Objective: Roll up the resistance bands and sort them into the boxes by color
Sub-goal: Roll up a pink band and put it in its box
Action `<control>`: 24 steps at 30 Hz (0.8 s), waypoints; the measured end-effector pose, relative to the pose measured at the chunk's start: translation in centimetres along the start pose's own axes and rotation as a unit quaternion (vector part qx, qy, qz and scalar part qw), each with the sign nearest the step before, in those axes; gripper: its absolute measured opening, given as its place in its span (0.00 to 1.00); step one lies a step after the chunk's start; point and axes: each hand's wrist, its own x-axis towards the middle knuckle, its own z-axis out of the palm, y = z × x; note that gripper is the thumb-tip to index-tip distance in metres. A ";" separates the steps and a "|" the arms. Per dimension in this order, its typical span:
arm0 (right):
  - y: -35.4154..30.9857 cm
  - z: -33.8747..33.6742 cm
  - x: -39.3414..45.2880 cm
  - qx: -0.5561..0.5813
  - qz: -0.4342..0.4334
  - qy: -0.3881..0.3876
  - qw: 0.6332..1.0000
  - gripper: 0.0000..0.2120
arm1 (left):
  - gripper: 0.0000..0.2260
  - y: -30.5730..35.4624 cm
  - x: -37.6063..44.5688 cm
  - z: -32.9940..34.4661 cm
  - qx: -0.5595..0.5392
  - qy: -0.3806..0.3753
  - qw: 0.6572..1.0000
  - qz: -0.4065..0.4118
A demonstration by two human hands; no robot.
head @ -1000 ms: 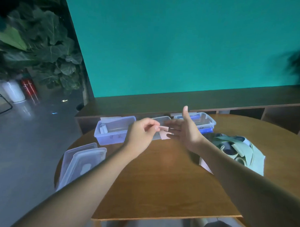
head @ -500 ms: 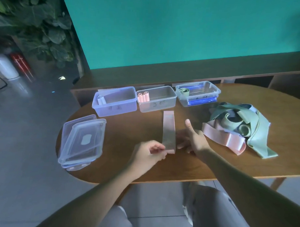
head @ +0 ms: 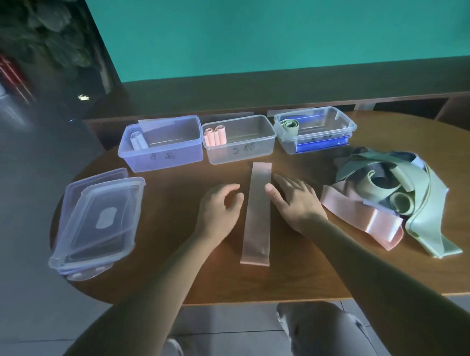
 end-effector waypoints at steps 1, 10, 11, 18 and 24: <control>-0.2 0.1 0.7 -0.009 0.001 -0.006 1.000 0.37 | 0.15 0.0 1.0 0.4 0.032 -0.017 0.999 0.006; -0.3 1.6 6.5 -0.012 -0.012 -0.035 0.999 0.41 | 0.23 -0.8 7.6 3.0 0.143 -0.105 0.982 0.066; -0.2 1.8 7.1 -0.006 -0.016 -0.036 0.999 0.41 | 0.22 -1.1 8.0 3.2 0.137 -0.103 0.983 0.072; -0.7 1.4 8.1 0.040 0.018 -0.034 0.998 0.38 | 0.22 -1.8 9.0 3.7 0.115 -0.103 0.985 0.072; -0.8 0.6 5.1 0.040 0.004 -0.038 0.998 0.42 | 0.25 -1.1 5.5 1.9 0.084 -0.126 0.988 0.015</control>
